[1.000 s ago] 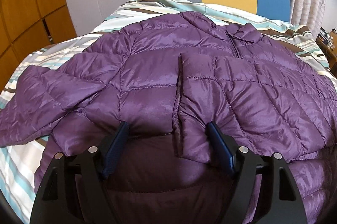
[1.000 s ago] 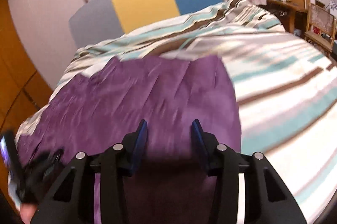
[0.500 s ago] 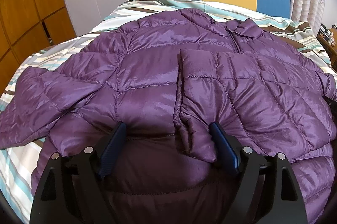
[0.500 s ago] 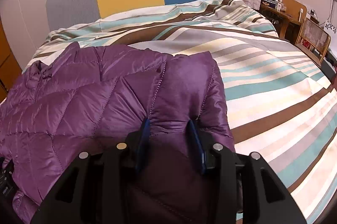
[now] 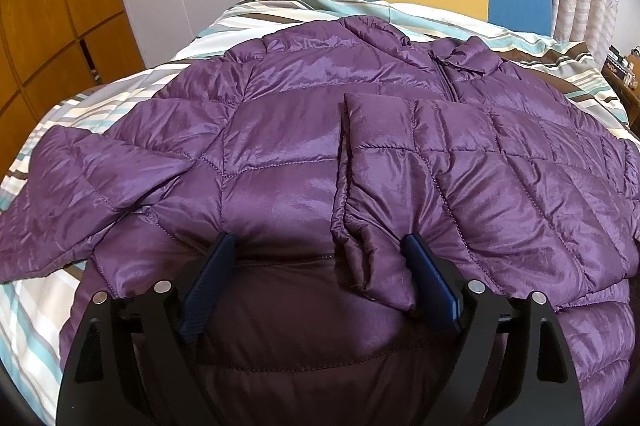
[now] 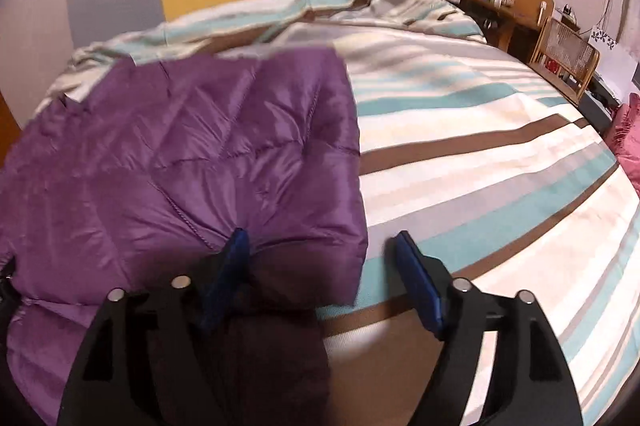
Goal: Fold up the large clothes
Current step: 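Grasp the other sleeve cuff with the left gripper and lift it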
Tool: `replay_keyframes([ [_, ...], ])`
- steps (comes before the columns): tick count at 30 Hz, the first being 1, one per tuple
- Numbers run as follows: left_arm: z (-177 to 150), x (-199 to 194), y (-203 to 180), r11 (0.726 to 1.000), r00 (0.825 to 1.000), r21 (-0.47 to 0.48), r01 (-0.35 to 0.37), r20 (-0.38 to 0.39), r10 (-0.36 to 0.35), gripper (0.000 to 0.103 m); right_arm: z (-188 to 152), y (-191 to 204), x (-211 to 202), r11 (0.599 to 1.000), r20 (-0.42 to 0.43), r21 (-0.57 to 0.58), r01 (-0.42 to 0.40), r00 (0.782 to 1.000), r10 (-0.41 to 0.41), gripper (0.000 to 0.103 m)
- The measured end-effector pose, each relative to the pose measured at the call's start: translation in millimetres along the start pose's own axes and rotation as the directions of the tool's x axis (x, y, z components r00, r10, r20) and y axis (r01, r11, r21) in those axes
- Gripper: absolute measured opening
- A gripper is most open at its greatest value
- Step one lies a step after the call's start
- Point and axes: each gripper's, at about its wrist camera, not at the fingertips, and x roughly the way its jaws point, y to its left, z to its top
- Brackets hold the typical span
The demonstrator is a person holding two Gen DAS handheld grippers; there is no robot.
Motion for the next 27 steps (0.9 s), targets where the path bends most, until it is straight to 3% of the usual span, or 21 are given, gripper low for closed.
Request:
replay_keyframes([
  [3,0.3,-0.2,0.9,1.000,1.000,-0.002,0.004,-0.003,-0.004,0.089,-0.1,3.2,1.8,0.998,0.010,-0.013,0.067,0.998,-0.067,0.090],
  [6,1.1,-0.5,1.9,1.000,1.000,-0.004,0.009,-0.010,-0.009,0.093,-2.2,0.6,1.3,0.997,0.017,-0.009,0.082,0.996,-0.082,0.094],
  [8,1.4,-3.3,6.3,0.999,0.999,-0.019,0.045,-0.018,-0.045,0.100,-2.7,-0.1,1.7,0.996,0.019,-0.009,0.086,0.996,-0.086,0.094],
  [10,-0.4,-11.1,15.7,0.993,0.994,-0.043,0.109,-0.021,-0.110,0.100,-3.1,-0.9,1.3,0.996,0.021,-0.007,0.087,0.996,-0.087,0.096],
  [15,-12.0,-42.1,63.4,0.957,0.980,-0.212,0.201,0.054,-0.193,0.100,-3.5,-1.8,1.1,0.996,0.020,0.000,0.087,0.996,-0.087,0.097],
  [21,-35.2,-55.3,135.3,0.896,0.989,-0.418,0.151,0.071,-0.133,0.100,-2.9,-1.4,1.4,0.996,0.020,0.002,0.090,0.996,-0.090,0.099],
  [27,-57.0,-62.0,187.7,0.853,0.996,-0.516,0.083,0.056,-0.062,0.100,-2.6,-2.2,1.6,0.996,0.019,0.005,0.088,0.996,-0.088,0.099],
])
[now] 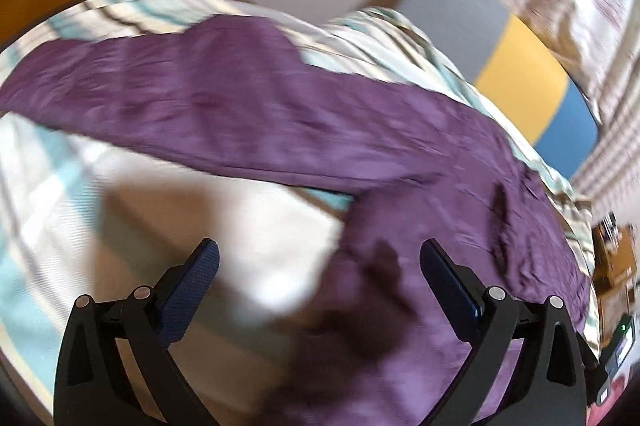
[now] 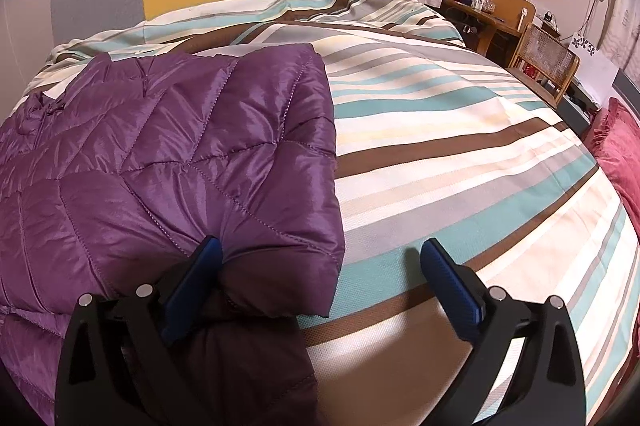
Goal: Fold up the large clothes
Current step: 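Grasp the other sleeve cuff with the left gripper and lift it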
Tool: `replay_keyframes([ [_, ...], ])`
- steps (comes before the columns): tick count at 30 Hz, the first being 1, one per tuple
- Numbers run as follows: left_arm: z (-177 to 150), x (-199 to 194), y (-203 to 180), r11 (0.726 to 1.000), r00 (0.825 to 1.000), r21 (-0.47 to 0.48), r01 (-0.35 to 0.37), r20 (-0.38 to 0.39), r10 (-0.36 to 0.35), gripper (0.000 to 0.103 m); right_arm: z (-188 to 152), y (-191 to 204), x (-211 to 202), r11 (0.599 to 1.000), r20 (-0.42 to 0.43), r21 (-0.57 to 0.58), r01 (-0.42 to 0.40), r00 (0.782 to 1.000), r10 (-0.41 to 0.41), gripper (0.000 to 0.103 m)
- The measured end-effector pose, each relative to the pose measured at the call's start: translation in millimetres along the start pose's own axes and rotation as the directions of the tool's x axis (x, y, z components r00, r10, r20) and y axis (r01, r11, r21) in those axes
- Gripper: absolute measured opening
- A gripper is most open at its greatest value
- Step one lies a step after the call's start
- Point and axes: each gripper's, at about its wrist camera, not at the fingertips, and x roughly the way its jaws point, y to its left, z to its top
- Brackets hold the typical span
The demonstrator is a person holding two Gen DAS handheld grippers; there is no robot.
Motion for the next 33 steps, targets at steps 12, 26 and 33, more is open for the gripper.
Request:
replay_keyframes([
  [12,33.2,-30.5,123.8,0.937,0.988,-0.343,-0.064,0.114,0.109,0.091,0.0,-1.8,0.7,1.000,-0.003,0.010,-0.007,1.000,0.007,0.100],
  [26,80.1,-34.6,222.7,0.810,0.965,-0.586,-0.023,0.199,0.172,0.070,-0.4,-0.6,0.0,1.000,0.000,0.006,0.001,1.000,-0.001,0.100],
  [33,99.2,-28.5,220.5,0.832,0.968,-0.542,-0.117,0.126,0.218,0.017,-0.4,-0.5,0.0,1.000,0.000,0.006,0.002,1.000,-0.002,0.100],
])
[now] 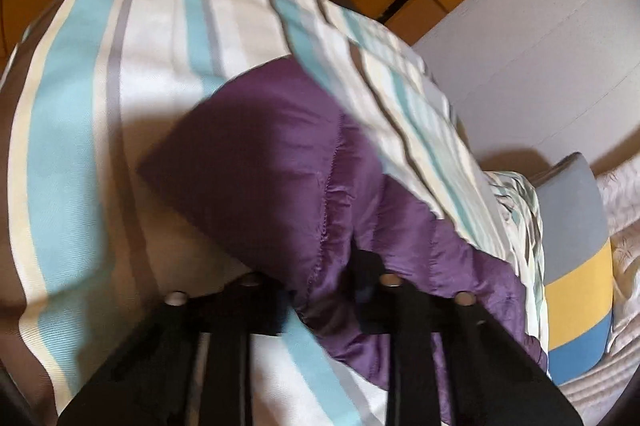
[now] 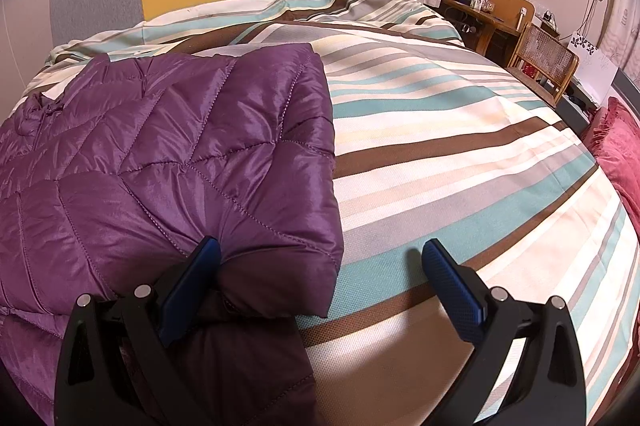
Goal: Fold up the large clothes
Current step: 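Grasp the other sleeve cuff with the left gripper and lift it, then fold the held sleeve across the jacket body and open the left gripper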
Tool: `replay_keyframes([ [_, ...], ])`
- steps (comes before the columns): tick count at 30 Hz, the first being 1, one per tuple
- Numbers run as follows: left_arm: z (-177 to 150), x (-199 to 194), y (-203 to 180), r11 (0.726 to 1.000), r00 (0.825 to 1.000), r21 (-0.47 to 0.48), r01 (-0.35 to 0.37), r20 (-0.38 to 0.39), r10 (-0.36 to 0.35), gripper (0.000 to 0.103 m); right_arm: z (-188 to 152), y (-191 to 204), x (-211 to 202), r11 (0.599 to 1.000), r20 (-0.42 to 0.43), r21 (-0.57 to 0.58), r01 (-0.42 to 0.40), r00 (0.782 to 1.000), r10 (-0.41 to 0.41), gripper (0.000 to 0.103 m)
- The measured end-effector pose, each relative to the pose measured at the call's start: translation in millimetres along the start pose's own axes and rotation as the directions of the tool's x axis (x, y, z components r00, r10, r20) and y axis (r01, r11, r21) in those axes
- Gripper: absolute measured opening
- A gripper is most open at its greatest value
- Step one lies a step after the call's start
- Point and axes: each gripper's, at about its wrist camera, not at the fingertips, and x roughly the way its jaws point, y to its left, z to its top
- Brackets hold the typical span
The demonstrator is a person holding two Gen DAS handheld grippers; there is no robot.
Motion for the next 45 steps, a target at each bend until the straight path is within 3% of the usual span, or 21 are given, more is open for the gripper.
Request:
replay_keyframes([
  [2,-5.2,-19.9,-21.3,0.993,0.995,0.108,-0.036,0.095,0.026,0.014,0.0,-0.1,0.0,1.000,0.000,0.000,0.000,1.000,0.000,0.100],
  [5,-18.9,-43.5,-51.5,0.972,0.981,0.233,-0.025,0.191,-0.021,0.014,0.1,-0.3,0.1,1.000,0.000,0.000,-0.001,1.000,0.001,0.100],
  [9,-38.7,-62.1,-82.3,0.949,0.968,0.314,-0.013,0.243,-0.067,0.014,0.1,-0.6,0.1,1.000,-0.002,0.006,-0.006,1.000,0.006,0.100],
  [15,-87.5,-80.0,-133.4,0.870,0.952,0.493,0.024,0.255,-0.171,0.014,-0.6,-0.3,-0.4,1.000,-0.001,0.010,-0.008,1.000,0.008,0.100],
  [24,-176.8,-94.0,-193.5,0.697,0.939,0.705,0.132,0.135,-0.315,0.014,-0.4,-1.4,0.5,1.000,-0.004,0.017,-0.018,1.000,0.018,0.100],
  [25,-186.9,-93.0,-199.6,0.678,0.940,0.722,0.137,0.121,-0.320,0.008,-0.7,-1.5,0.3,1.000,-0.004,0.018,-0.019,1.000,0.019,0.100],
  [26,-194.3,-91.2,-203.0,0.681,0.943,0.717,0.149,0.105,-0.316,0.008,-0.5,-2.1,0.3,1.000,-0.004,0.018,-0.021,1.000,0.021,0.100],
  [33,-244.1,-95.8,-229.6,0.617,0.935,0.754,0.225,0.011,-0.354,0.008,-0.3,-3.1,0.7,0.999,-0.006,0.026,-0.031,0.999,0.031,0.101],
  [45,-335.5,-121.1,-280.8,0.438,0.888,0.826,0.356,-0.154,-0.433,0.008,-0.4,-5.3,1.6,0.998,-0.009,0.040,-0.050,0.999,0.050,0.101],
])
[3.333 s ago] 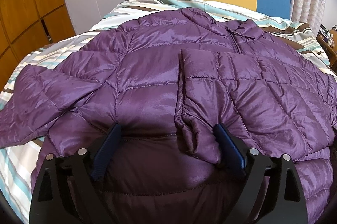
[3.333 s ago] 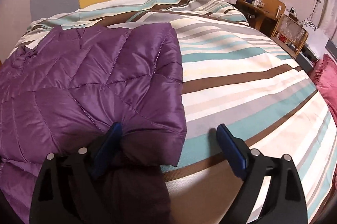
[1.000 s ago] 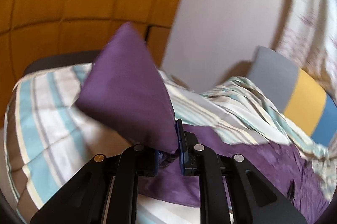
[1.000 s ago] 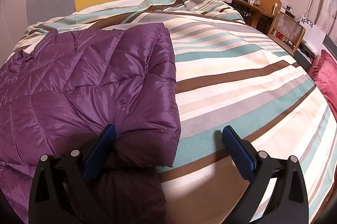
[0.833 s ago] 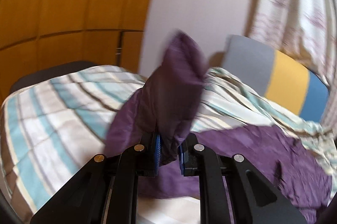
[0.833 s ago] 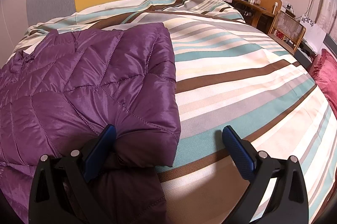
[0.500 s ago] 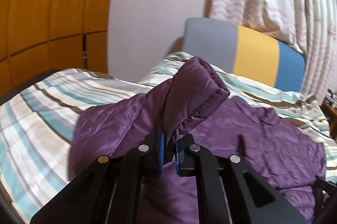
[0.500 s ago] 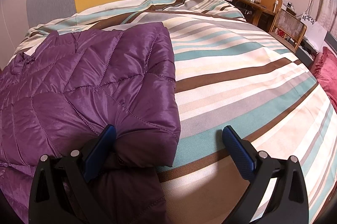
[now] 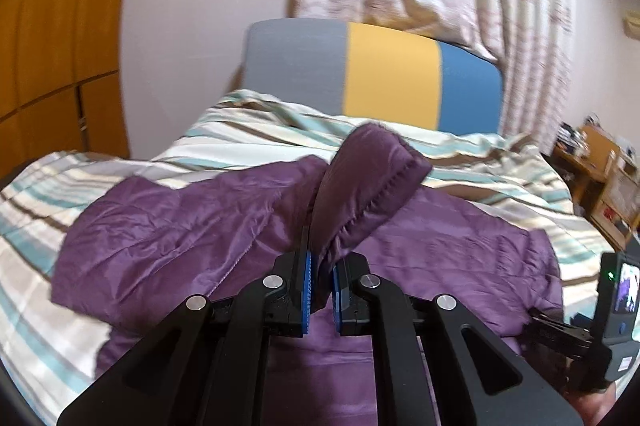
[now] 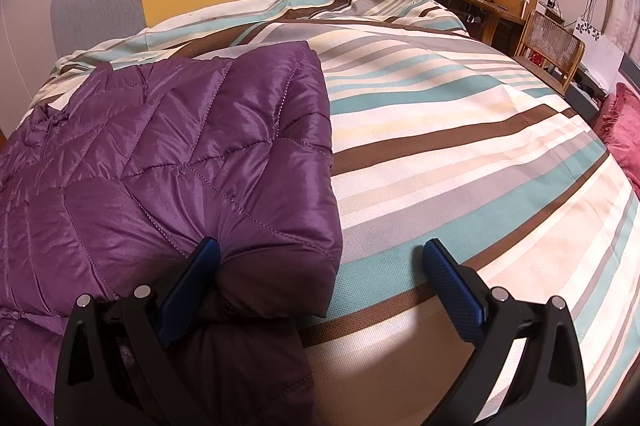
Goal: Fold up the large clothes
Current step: 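Fold the held sleeve across the jacket body and open the left gripper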
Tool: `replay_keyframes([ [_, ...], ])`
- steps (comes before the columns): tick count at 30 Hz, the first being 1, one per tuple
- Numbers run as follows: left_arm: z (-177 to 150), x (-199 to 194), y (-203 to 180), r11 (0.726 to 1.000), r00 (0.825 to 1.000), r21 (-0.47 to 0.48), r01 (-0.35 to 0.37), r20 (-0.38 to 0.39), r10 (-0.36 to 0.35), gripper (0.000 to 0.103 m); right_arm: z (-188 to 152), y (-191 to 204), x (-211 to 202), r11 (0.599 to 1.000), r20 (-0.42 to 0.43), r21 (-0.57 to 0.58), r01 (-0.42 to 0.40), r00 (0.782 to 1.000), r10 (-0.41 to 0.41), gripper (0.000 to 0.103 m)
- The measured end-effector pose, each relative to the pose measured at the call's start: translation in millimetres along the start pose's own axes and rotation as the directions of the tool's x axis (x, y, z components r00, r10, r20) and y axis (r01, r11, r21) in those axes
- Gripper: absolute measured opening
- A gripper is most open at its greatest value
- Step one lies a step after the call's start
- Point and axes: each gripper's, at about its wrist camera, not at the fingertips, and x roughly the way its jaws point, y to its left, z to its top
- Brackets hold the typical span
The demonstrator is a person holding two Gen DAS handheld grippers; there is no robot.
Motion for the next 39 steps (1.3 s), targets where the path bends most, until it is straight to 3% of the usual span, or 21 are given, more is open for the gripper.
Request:
replay_keyframes([
  [11,-24.2,26.4,-81.8,0.982,0.993,0.165,0.086,-0.096,-0.071,0.008,-0.6,-1.1,-0.2,1.000,0.000,0.010,-0.013,1.000,0.013,0.101],
  [20,-40.0,47.5,-99.4,0.967,0.980,0.227,0.115,-0.187,-0.072,0.009,-0.6,-1.2,-0.4,1.000,0.000,0.011,-0.014,1.000,0.014,0.101],
  [22,-41.4,48.7,-97.7,0.967,0.974,0.219,0.131,-0.209,-0.084,0.021,-0.4,-1.0,-0.4,1.000,0.000,0.010,-0.014,1.000,0.014,0.101],
  [24,-40.9,47.5,-96.4,0.969,0.970,0.201,0.145,-0.221,-0.099,0.060,-0.5,-1.3,-0.3,1.000,0.000,0.011,-0.014,1.000,0.014,0.101],
  [25,-41.0,42.3,-93.9,0.971,0.971,0.186,0.151,-0.214,-0.110,0.084,-0.6,-1.3,-0.3,1.000,0.000,0.011,-0.014,1.000,0.014,0.101],
  [28,-40.2,22.9,-85.5,0.967,0.968,0.146,0.210,-0.169,-0.185,0.087,-0.6,-1.3,-0.3,1.000,0.000,0.010,-0.014,1.000,0.014,0.101],
  [33,-37.1,8.2,-63.5,0.974,0.967,0.077,0.212,-0.158,-0.198,0.087,-0.1,-1.5,0.0,1.000,-0.001,0.010,-0.013,1.000,0.013,0.101],
  [36,-28.2,10.0,-33.0,0.986,0.976,-0.007,0.164,-0.144,-0.163,0.087,-0.1,-1.3,0.0,1.000,0.000,0.009,-0.011,1.000,0.011,0.101],
  [39,-18.1,21.0,4.1,0.995,0.985,-0.072,0.070,-0.155,-0.081,0.087,-0.1,-1.3,0.0,1.000,0.000,0.008,-0.011,1.000,0.011,0.101],
])
